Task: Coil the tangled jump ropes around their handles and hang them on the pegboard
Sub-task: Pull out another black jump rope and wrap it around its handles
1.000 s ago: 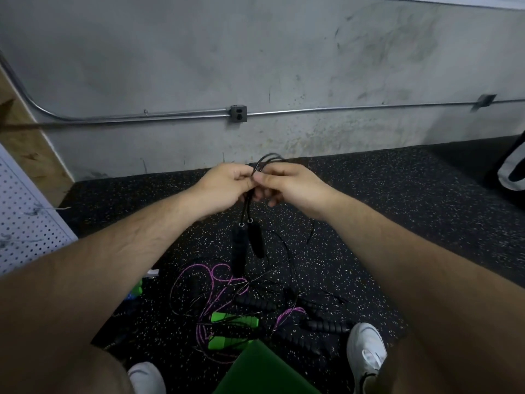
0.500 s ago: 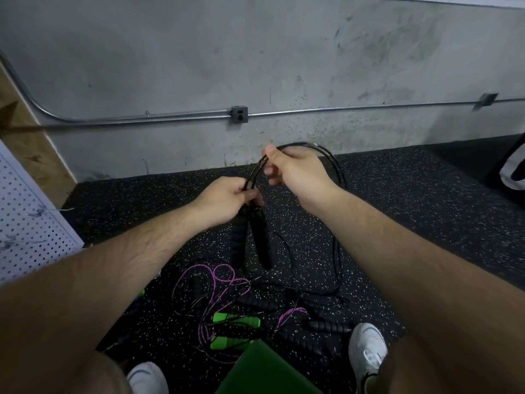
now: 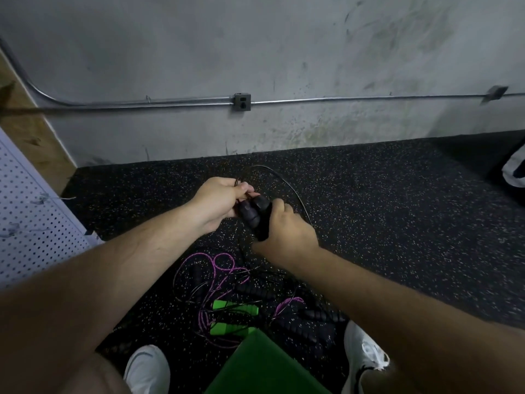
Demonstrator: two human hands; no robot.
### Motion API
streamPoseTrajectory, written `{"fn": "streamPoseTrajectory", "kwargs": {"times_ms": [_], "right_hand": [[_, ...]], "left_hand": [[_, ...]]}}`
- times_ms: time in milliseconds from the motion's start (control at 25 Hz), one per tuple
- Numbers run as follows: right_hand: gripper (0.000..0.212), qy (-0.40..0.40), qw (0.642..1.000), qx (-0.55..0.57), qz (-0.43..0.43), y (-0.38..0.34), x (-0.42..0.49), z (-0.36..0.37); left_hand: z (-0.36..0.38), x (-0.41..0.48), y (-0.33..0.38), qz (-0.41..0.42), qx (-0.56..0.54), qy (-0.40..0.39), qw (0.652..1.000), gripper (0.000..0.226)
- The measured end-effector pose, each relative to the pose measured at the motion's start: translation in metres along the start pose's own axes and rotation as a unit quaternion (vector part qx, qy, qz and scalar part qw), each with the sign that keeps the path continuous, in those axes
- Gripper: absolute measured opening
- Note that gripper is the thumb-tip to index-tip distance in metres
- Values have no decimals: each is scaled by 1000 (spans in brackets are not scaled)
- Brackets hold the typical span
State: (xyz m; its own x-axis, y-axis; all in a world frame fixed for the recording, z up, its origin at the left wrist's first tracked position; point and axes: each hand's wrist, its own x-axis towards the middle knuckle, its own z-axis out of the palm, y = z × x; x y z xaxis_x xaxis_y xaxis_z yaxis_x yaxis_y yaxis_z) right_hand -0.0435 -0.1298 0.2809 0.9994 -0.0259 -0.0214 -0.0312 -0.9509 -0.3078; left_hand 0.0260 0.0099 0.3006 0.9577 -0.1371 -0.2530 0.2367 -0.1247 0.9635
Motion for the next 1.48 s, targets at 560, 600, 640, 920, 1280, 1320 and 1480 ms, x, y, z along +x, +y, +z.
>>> {"fn": "streamPoseTrajectory", "kwargs": {"times_ms": [560,600,640,920,1280,1320,1480], "right_hand": [[74,22,961,-140,-236,-1,42,-3],[72,36,963,-138,-229,-2,42,-2],[71,53,965,-140,-215,-1,43,-1],[68,42,986,-43,-153,12,51,-10],[53,104,980,41,-164,10,48,-3],[54,113,978,52,-165,8,46,-5],[58,151,973,50,-170,4,42,-13]], "left_hand": [[-30,-3,-33,305,601,-56,737,84],[-30,-1,-32,309,602,-41,735,73],[-32,0,-32,307,600,-30,738,63],[-45,4,-25,264,581,11,770,49],[-45,2,-25,344,643,47,683,83],[-45,1,-23,376,645,55,663,86],[-48,2,-13,468,663,49,582,89]]}}
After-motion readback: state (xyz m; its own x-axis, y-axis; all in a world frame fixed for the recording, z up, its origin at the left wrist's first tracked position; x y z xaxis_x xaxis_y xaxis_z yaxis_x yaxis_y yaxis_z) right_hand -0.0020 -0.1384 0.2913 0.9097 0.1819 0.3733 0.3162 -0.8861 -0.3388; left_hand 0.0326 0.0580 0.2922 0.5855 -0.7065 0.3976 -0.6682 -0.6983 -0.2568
